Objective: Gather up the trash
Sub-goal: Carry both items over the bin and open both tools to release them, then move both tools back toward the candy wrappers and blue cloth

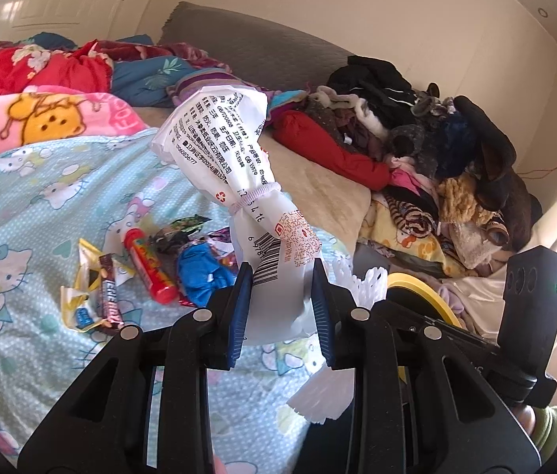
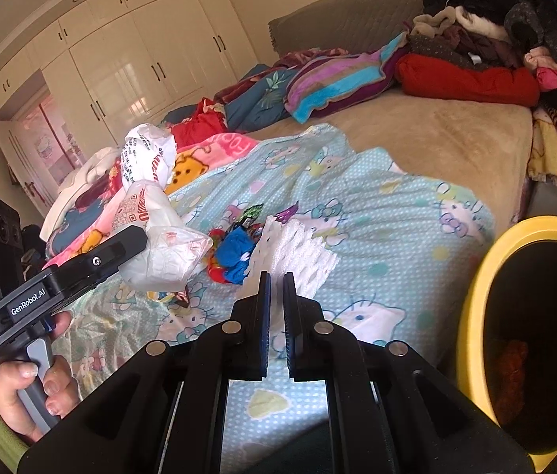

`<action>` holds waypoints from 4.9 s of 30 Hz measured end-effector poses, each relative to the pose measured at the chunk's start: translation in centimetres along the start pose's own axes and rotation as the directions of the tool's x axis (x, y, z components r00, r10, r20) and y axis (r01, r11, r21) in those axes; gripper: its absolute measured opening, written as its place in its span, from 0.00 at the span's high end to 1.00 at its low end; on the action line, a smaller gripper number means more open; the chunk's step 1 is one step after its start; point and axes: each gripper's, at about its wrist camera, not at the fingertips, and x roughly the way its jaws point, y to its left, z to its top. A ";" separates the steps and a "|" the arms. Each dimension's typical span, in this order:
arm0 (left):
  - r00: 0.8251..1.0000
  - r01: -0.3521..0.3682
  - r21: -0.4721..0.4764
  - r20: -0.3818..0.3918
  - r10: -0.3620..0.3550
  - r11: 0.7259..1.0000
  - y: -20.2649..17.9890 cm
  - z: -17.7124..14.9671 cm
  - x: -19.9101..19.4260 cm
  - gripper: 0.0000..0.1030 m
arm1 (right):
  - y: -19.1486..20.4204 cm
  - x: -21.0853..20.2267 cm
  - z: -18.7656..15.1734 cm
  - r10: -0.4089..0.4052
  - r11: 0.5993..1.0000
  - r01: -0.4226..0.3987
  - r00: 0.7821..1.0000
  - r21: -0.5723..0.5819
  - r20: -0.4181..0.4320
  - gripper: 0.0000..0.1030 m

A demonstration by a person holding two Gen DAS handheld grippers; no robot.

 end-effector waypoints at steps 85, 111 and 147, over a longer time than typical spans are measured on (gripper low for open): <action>0.916 0.325 0.320 -0.340 -0.213 0.890 -20.2 -8.3 11.2 0.78 | -21.6 -12.1 -1.6 -0.426 0.897 0.420 0.904 0.134 0.020 0.94; 0.944 0.262 0.301 -0.279 -0.178 0.917 -19.1 -7.6 11.7 0.11 | -21.7 -11.4 -2.1 -0.435 0.888 0.428 0.900 0.166 0.005 0.54; 0.999 -0.008 0.215 0.037 0.000 0.977 -10.3 -2.1 3.2 0.11 | -11.2 -11.6 0.0 -0.336 0.942 0.328 0.925 0.072 0.178 0.29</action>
